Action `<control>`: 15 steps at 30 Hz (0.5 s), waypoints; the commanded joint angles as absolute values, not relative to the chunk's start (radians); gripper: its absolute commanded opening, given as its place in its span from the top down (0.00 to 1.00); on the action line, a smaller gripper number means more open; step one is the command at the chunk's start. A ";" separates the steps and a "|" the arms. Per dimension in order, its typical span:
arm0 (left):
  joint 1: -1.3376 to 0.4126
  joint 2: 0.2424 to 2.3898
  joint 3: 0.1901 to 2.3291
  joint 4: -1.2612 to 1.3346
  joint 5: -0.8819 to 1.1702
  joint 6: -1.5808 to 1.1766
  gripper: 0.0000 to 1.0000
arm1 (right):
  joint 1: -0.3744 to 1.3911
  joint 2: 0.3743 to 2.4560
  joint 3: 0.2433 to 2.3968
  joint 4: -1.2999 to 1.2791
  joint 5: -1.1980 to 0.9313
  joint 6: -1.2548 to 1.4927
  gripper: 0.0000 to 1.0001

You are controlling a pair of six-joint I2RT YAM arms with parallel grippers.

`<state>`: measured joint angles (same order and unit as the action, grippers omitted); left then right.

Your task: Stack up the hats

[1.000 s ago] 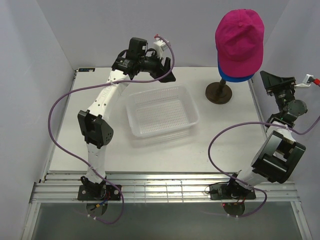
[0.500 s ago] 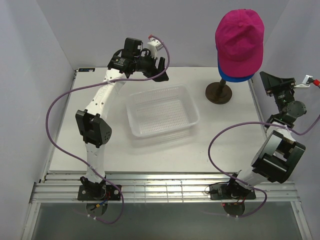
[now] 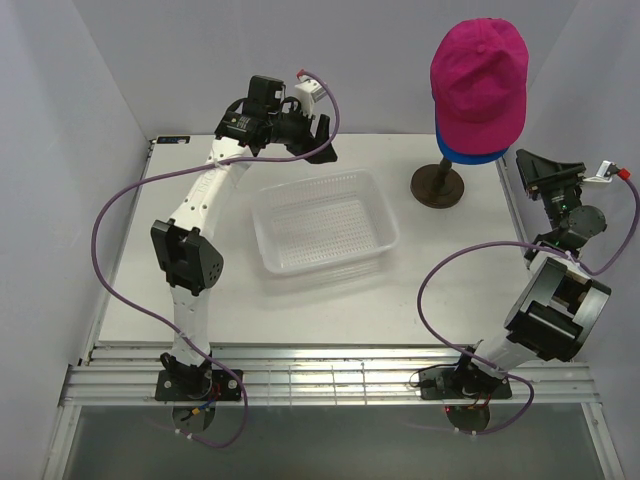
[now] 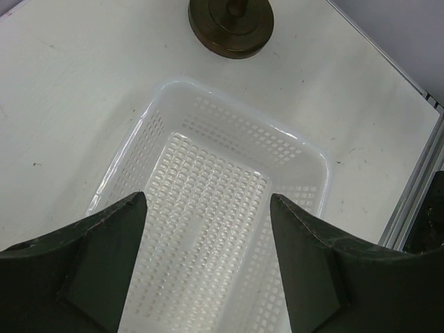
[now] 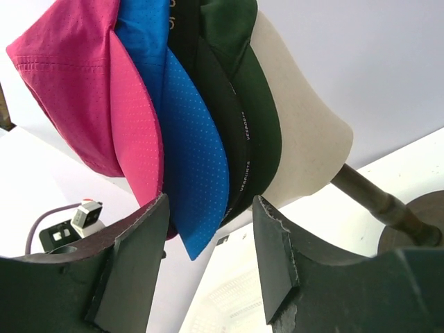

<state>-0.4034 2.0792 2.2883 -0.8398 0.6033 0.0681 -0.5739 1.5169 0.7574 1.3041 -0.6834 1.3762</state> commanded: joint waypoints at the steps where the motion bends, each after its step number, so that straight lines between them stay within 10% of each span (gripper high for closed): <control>1: -0.408 1.990 2.295 -0.853 0.626 0.080 0.18 | -0.577 1.488 0.798 1.890 -0.670 1.425 0.43; 15: -0.407 2.002 2.309 -0.853 0.647 0.071 0.18 | -0.479 1.520 0.870 1.784 -0.600 1.401 0.40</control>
<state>-0.4034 2.0792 2.2883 -0.8459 0.6212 0.0673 -0.5056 1.5253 0.8272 1.3048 -0.6300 1.4384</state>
